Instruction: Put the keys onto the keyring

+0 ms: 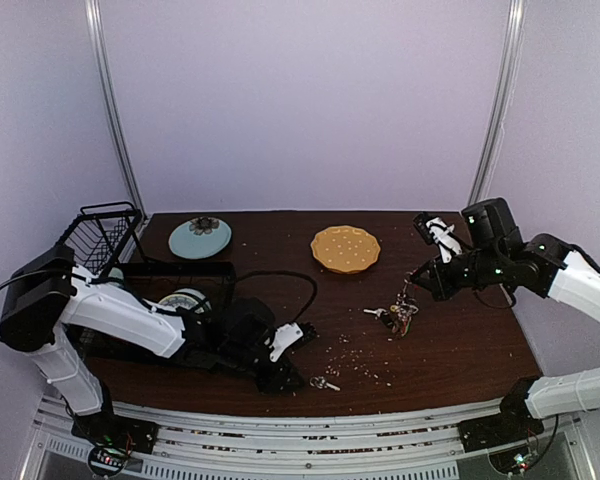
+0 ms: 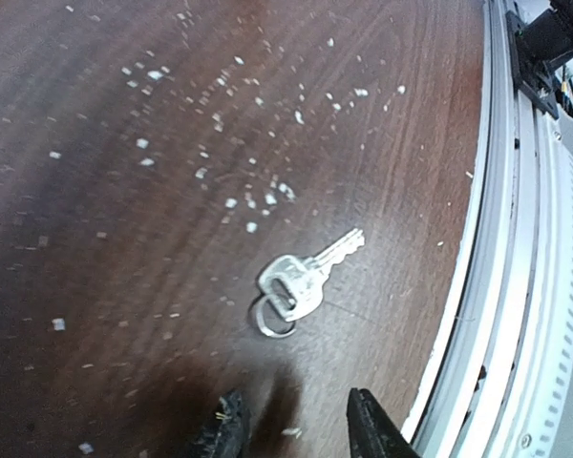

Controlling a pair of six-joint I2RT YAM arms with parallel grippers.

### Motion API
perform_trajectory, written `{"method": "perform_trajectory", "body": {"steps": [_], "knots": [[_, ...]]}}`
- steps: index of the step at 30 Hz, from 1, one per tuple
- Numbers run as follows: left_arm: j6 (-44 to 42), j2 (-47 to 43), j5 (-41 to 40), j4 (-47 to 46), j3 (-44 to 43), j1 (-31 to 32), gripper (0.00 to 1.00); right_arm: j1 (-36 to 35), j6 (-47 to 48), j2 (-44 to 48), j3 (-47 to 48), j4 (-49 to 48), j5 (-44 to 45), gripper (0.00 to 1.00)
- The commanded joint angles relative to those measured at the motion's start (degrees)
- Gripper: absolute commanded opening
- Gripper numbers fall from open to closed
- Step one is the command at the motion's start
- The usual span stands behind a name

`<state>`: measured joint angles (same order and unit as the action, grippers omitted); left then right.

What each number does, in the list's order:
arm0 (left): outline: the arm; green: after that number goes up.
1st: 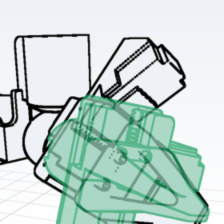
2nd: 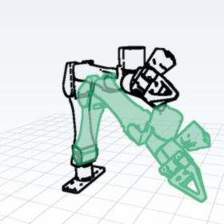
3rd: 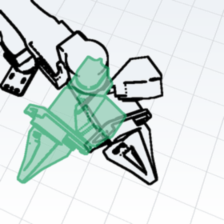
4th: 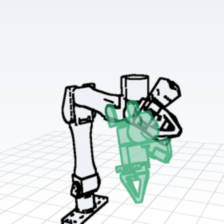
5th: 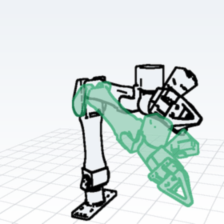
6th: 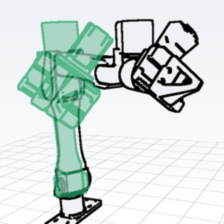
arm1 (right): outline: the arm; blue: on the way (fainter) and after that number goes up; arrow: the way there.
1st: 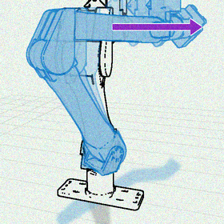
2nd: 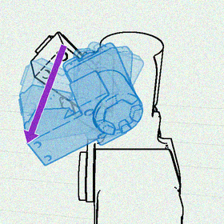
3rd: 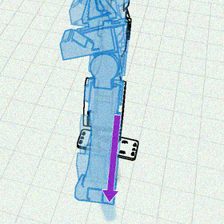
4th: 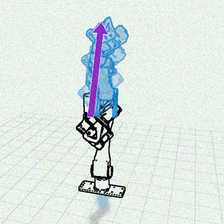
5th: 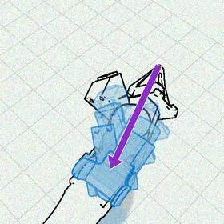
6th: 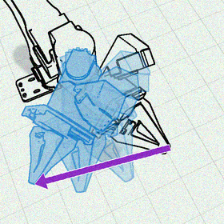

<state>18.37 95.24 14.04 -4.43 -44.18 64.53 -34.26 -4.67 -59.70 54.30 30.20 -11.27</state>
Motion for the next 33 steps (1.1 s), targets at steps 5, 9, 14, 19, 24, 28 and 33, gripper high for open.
{"method": "perform_trajectory", "body": {"steps": [5,9,14,19,24,28,33], "knots": [[6.6,7.8,-1.1,0.2,-5.0,1.5,0.31,0.2,1.8,2.0,1.2,-0.7,-1.9,0.0],[6.4,9.3,-0.6,1.3,-6.8,1.5,0.3,0.2,2.0,2.2,1.4,-0.6,-2.4,0.0],[5.1,10.8,0.3,3.0,-9.1,1.5,0.26,0.2,1.6,3.5,0.0,-0.7,-2.0,0.0],[5.2,11.6,-0.1,3.2,-9.5,1.5,0.11,0.2,1.6,4.5,-0.3,-0.9,-2.4,0.0],[4.8,11.9,-0.5,3.3,-10.0,1.5,0.0,0.1,1.8,3.8,0.4,-0.4,-3.1,0.0],[4.0,11.5,0.6,3.5,-10.4,1.5,0.0,0.2,2.0,3.8,0.5,0.1,-3.1,0.0],[2.3,9.6,1.2,1.6,-9.2,1.6,0.0,0.1,2.2,4.1,0.3,-0.2,-3.1,0.0]]}}
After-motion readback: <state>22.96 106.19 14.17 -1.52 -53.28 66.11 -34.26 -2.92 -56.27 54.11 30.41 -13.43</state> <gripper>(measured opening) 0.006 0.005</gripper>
